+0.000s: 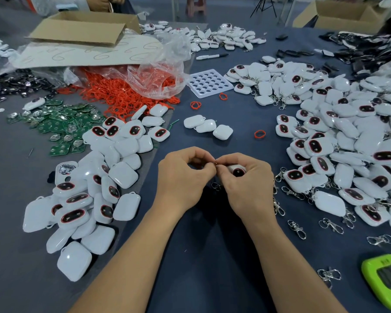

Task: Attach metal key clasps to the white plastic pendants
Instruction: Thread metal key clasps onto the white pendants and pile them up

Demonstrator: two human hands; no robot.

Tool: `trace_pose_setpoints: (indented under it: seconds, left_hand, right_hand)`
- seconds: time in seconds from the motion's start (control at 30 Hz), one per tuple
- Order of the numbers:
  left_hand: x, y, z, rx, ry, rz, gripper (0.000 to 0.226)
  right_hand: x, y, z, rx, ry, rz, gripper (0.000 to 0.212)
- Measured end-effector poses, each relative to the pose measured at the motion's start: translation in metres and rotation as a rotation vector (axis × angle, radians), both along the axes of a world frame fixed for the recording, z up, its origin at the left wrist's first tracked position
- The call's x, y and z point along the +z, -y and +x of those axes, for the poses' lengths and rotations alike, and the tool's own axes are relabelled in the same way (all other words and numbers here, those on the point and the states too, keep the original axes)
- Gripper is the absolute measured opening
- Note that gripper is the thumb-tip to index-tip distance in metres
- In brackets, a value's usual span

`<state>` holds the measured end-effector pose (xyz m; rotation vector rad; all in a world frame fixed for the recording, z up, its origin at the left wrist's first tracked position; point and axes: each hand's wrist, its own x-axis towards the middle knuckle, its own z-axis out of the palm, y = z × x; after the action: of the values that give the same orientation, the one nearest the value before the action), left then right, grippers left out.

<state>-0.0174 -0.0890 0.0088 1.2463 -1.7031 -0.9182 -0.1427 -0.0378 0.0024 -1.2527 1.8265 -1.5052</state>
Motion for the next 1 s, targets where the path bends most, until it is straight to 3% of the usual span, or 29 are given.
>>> trace_pose_setpoints:
  seconds: [0.3, 0.87, 1.0]
  left_hand:
    - [0.0038, 0.0034, 0.0019, -0.09, -0.02, 0.145, 0.021]
    - [0.0047, 0.0004, 0.0022, -0.125, -0.04, 0.179, 0.011]
    - [0.0082, -0.0009, 0.0003, -0.085, -0.023, 0.179, 0.009]
  right_hand:
    - [-0.0029, 0.0021, -0.0037, -0.041, 0.06, -0.022, 0.023]
    - [-0.0008, -0.0013, -0.0098, 0.118, 0.049, 0.007, 0.028]
    - [-0.0002, 0.0002, -0.0078, 0.119, 0.042, 0.025, 0.016]
